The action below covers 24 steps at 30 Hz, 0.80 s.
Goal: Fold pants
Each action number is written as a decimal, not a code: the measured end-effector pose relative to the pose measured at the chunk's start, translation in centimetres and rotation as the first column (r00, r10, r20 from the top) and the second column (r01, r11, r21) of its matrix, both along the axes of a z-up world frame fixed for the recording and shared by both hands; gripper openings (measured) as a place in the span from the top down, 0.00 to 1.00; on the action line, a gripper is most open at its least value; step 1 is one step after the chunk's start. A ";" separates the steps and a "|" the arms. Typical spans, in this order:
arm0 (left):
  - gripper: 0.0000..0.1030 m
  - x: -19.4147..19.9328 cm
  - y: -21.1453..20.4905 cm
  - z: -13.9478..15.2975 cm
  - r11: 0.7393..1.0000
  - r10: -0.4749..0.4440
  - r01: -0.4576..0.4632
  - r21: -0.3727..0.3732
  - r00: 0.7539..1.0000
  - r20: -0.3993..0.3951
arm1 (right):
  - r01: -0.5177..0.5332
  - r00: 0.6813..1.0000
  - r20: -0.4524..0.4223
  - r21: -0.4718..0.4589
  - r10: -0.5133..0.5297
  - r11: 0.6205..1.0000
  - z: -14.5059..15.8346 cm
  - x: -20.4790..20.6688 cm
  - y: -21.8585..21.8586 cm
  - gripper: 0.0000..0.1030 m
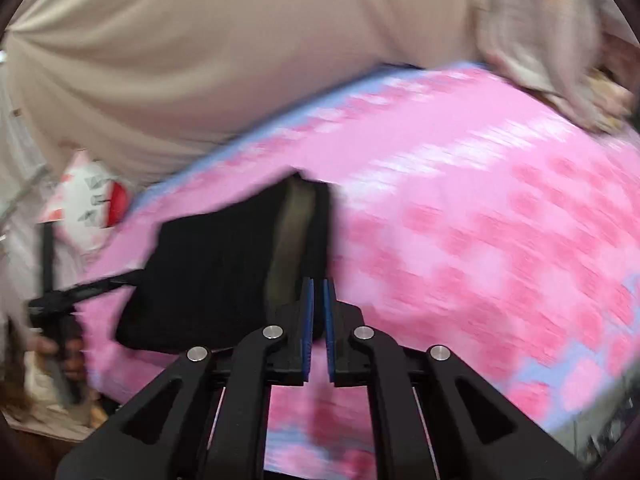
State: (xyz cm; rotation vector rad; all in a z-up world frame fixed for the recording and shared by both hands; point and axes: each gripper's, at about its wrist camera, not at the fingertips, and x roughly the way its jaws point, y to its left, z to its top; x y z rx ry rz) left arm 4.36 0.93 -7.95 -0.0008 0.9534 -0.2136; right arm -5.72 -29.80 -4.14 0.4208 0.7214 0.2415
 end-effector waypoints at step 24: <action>0.08 0.2 8.3 -3.3 0.870 0.015 -0.143 -0.472 0.964 -0.266 | 0.033 0.965 -0.262 0.215 0.026 0.976 -5.2 4.0 -3.5 0.21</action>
